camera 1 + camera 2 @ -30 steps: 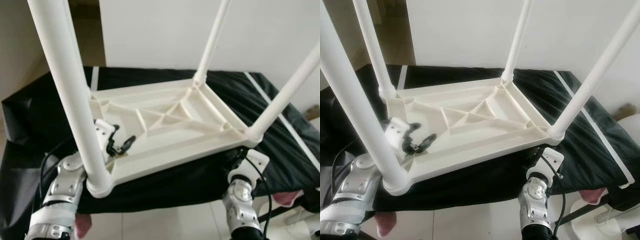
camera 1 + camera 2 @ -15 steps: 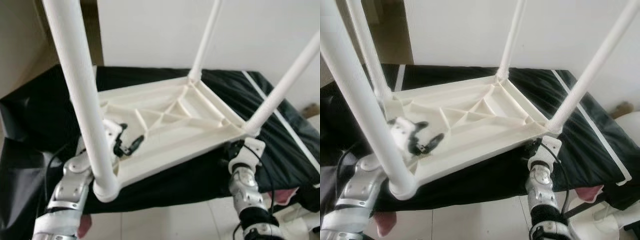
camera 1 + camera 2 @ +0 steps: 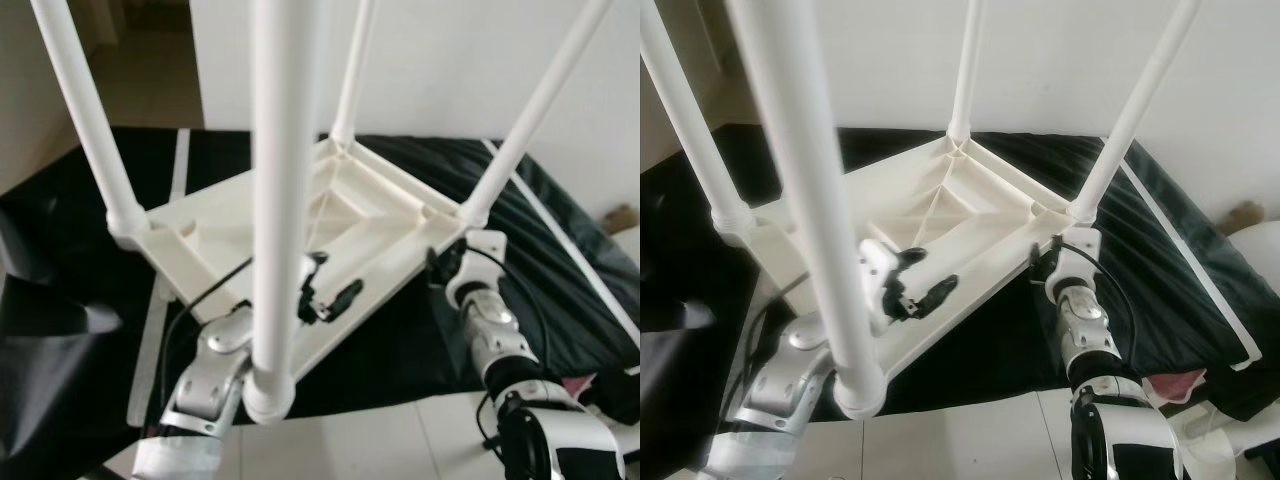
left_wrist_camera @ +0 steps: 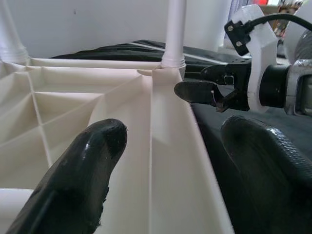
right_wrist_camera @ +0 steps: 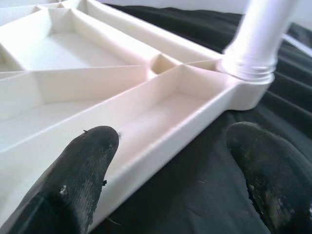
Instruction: Building children table
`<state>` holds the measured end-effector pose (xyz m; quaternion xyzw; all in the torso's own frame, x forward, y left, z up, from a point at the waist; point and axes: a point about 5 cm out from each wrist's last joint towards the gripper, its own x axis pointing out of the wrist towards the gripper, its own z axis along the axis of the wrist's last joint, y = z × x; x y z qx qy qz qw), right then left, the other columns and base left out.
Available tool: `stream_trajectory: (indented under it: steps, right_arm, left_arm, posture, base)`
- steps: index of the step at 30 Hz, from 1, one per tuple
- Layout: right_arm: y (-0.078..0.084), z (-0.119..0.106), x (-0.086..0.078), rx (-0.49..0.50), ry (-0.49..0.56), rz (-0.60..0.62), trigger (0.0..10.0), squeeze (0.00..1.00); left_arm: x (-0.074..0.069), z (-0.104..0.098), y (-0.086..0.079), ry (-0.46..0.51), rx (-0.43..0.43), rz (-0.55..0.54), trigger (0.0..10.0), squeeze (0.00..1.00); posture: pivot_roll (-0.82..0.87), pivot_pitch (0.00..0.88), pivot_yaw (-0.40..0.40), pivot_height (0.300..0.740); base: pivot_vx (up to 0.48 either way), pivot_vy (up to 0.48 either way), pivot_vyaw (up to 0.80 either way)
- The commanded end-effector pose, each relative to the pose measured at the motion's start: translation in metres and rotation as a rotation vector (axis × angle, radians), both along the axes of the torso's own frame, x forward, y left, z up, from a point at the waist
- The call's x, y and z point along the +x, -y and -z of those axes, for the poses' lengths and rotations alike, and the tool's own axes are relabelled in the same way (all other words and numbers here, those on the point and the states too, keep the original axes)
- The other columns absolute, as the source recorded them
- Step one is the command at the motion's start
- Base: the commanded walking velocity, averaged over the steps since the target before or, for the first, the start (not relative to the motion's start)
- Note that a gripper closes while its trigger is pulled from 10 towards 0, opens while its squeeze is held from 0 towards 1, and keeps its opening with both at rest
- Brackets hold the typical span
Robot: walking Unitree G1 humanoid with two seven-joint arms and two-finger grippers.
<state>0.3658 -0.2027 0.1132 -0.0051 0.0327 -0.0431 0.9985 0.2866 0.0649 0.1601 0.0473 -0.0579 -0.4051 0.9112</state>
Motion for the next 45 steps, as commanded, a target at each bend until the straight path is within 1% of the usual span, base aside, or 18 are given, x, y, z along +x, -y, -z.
stream_trajectory:
  steps: [1, 5, 8, 11, 13, 20, 21, 22, 24, 30, 34, 35, 36, 38, 40, 42, 44, 45]
  right_arm:
    - [0.003, 0.002, 0.000, -0.015, -0.011, 0.008, 10.0, 0.00]
    - [0.002, -0.002, 0.002, -0.007, 0.006, 0.022, 10.0, 0.00]
    - [0.006, -0.002, 0.000, -0.006, 0.026, 0.042, 10.0, 0.00]
    - [0.016, 0.000, -0.006, -0.010, 0.056, 0.090, 10.0, 0.00]
    - [0.025, 0.005, -0.015, -0.004, 0.078, 0.135, 10.0, 0.00]
    - [0.031, 0.009, -0.023, -0.004, 0.093, 0.158, 10.0, 0.00]
    - [0.035, 0.014, -0.030, -0.006, 0.092, 0.176, 10.0, 0.00]
    - [0.035, 0.014, -0.030, -0.006, 0.092, 0.176, 10.0, 0.00]
    - [0.041, 0.024, -0.045, -0.006, 0.085, 0.217, 10.0, 0.00]
    - [0.041, 0.031, -0.053, -0.008, 0.081, 0.241, 10.0, 0.00]
    - [0.032, 0.039, -0.059, 0.014, 0.068, 0.256, 10.0, 0.00]
    - [0.032, 0.039, -0.059, 0.014, 0.068, 0.256, 10.0, 0.00]
    - [0.026, 0.040, -0.057, 0.011, 0.055, 0.218, 10.0, 0.00]
    - [0.026, 0.040, -0.057, 0.011, 0.055, 0.218, 10.0, 0.00]
    - [0.017, 0.042, -0.050, 0.028, 0.024, 0.139, 10.0, 0.00]
    - [0.017, 0.042, -0.050, 0.028, 0.024, 0.139, 10.0, 0.00]
    - [0.012, 0.042, -0.046, 0.030, 0.005, 0.094, 10.0, 0.00]
    - [0.007, 0.042, -0.043, 0.032, -0.013, 0.045, 10.0, 0.00]
  left_arm:
    - [0.003, -0.002, 0.003, 0.006, -0.001, -0.068, 10.0, 0.00]
    - [0.006, -0.005, 0.005, 0.027, 0.020, -0.056, 10.0, 0.00]
    - [0.008, -0.005, -0.002, 0.034, 0.048, -0.061, 10.0, 0.00]
    - [0.012, -0.005, -0.016, 0.051, 0.097, -0.074, 10.0, 0.00]
    - [0.015, -0.003, -0.031, 0.069, 0.164, -0.070, 10.0, 0.00]
    - [0.017, -0.001, -0.042, 0.059, 0.220, -0.058, 10.0, 0.00]
    - [0.017, 0.001, -0.050, 0.056, 0.248, -0.041, 10.0, 0.00]
    - [0.017, 0.001, -0.050, 0.056, 0.248, -0.041, 10.0, 0.00]
    - [0.015, 0.004, -0.066, 0.037, 0.289, -0.005, 10.0, 0.00]
    - [0.011, 0.003, -0.076, 0.007, 0.281, 0.022, 10.0, 0.00]
    - [0.000, -0.006, -0.092, -0.039, 0.210, 0.090, 10.0, 0.00]
    - [0.000, -0.006, -0.092, -0.039, 0.210, 0.090, 10.0, 0.00]
    - [-0.007, -0.010, -0.090, -0.046, 0.178, 0.130, 10.0, 0.00]
    - [-0.007, -0.010, -0.090, -0.046, 0.178, 0.130, 10.0, 0.00]
    - [-0.021, -0.016, -0.082, -0.052, 0.122, 0.197, 10.0, 0.00]
    - [-0.021, -0.016, -0.082, -0.052, 0.122, 0.197, 10.0, 0.00]
    - [-0.022, -0.019, -0.076, -0.046, 0.082, 0.187, 10.0, 0.00]
    - [-0.021, -0.022, -0.071, -0.059, 0.027, 0.171, 10.0, 0.00]
  posture:
    - [0.17, 0.000, -0.122, 0.740]
    - [0.18, 0.000, -0.124, 0.740]
    - [0.18, 0.000, -0.125, 0.740]
    - [0.17, 0.000, -0.123, 0.740]
    - [0.17, 0.000, -0.121, 0.740]
    - [0.16, 0.000, -0.111, 0.740]
    - [0.15, 0.000, -0.106, 0.740]
    - [0.15, 0.000, -0.106, 0.740]
    - [0.14, 0.000, -0.097, 0.740]
    - [0.13, 0.000, -0.090, 0.740]
    - [0.12, 0.000, -0.084, 0.740]
    - [0.12, 0.000, -0.084, 0.740]
    - [0.13, 0.000, -0.085, 0.740]
    - [0.13, 0.000, -0.085, 0.740]
    - [0.15, 0.000, -0.096, 0.740]
    - [0.15, 0.000, -0.096, 0.740]
    - [0.15, 0.000, -0.096, 0.740]
    - [0.15, 0.000, -0.097, 0.740]
  base:
    - [0.000, 0.000, 0.00]
    - [0.000, 0.000, 0.00]
    - [0.000, 0.000, 0.00]
    - [0.000, 0.000, 0.00]
    - [0.000, 0.000, 0.00]
    - [0.000, 0.000, 0.00]
    - [0.000, 0.000, 0.00]
    - [0.000, 0.000, 0.00]
    - [0.000, 0.000, 0.00]
    - [0.000, 0.000, 0.00]
    - [0.000, 0.000, 0.00]
    - [0.000, 0.000, 0.00]
    - [0.000, 0.000, 0.00]
    - [0.000, 0.000, 0.00]
    - [0.000, 0.000, 0.00]
    - [0.000, 0.000, 0.00]
    - [0.000, 0.000, 0.00]
    - [0.000, 0.000, 0.00]
